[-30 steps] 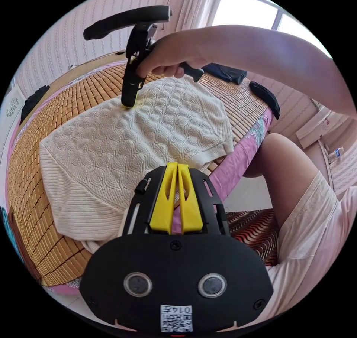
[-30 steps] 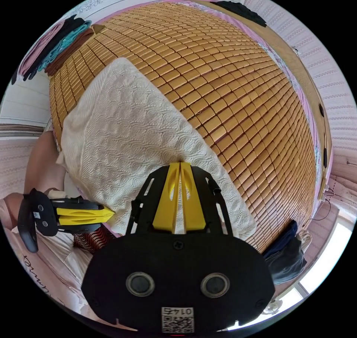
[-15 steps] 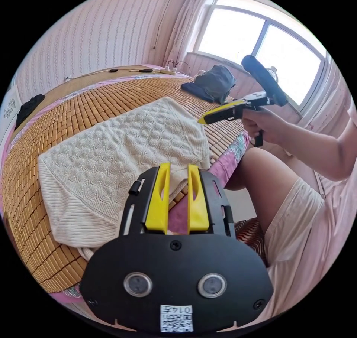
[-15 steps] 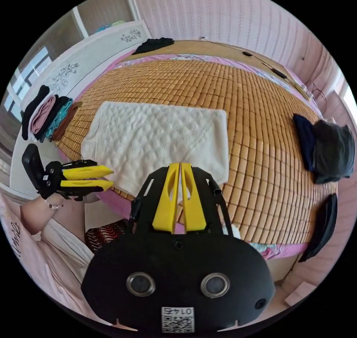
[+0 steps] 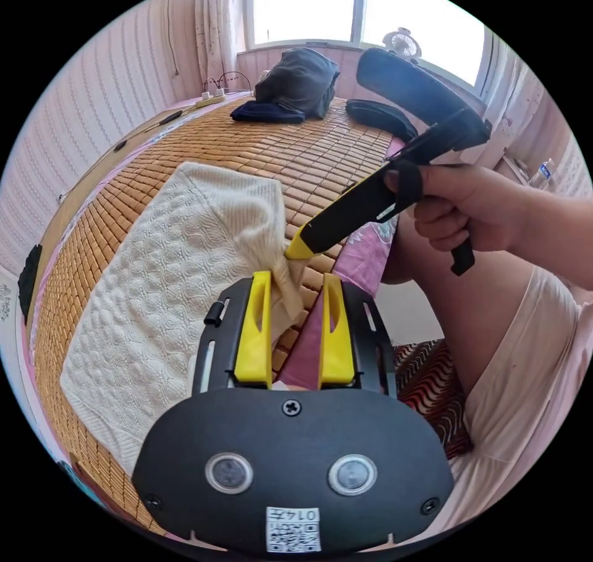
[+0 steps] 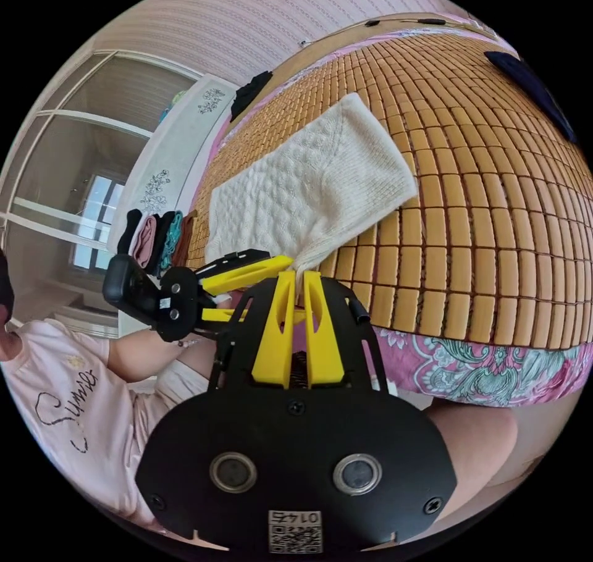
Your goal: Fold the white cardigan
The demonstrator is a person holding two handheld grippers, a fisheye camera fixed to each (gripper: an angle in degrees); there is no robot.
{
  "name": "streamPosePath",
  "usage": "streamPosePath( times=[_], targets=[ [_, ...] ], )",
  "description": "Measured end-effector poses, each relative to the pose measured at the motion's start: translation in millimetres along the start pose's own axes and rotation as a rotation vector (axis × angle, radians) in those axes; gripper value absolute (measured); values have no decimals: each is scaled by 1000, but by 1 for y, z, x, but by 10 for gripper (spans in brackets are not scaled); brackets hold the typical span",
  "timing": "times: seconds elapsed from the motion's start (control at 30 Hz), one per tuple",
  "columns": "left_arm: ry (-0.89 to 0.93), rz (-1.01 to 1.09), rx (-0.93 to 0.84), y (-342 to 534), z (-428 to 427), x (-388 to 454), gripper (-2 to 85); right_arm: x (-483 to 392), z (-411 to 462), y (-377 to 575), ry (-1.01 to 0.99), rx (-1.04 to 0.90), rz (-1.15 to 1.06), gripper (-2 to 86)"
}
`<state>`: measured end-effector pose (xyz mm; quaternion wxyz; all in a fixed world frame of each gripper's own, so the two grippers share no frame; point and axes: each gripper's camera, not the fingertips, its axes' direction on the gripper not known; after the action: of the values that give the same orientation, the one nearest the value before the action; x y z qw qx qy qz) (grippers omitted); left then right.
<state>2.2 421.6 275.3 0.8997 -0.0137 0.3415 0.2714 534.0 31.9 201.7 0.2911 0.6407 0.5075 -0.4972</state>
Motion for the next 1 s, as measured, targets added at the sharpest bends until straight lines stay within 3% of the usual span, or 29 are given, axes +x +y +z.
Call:
streamPosePath(
  times=[0.1, 0.17, 0.27, 0.33, 0.43, 0.57, 0.77, 0.87, 1.0],
  targets=[
    [-96, -43, 24, 2, -11, 0, 29, -6, -23, -1, -6, 19, -69, 22],
    [-56, -88, 42, 7, -21, -6, 18, -3, -40, 3, 5, 63, -74, 28],
    [-4, -121, 75, 23, -43, -13, 8, 31, -73, 25, -80, 186, 105, 81],
    [28, -129, 95, 34, -57, -13, 5, 64, -85, 48, -112, 220, 234, 180],
    [65, -130, 114, 51, -75, -9, 1, 83, -83, 64, -226, 251, 293, 200],
    [143, -98, 144, 70, -96, -5, 0, 99, -69, 59, -366, 309, 346, 189],
    [155, -16, 144, 75, -105, -1, 1, 132, -60, 51, -456, 383, 447, 66],
    [211, -16, 235, 60, -115, -6, 3, 123, -88, 41, -466, 459, 360, 55],
    [299, -42, 392, 38, -139, -24, 9, 67, -137, 6, -315, 475, 82, 55]
  ],
)
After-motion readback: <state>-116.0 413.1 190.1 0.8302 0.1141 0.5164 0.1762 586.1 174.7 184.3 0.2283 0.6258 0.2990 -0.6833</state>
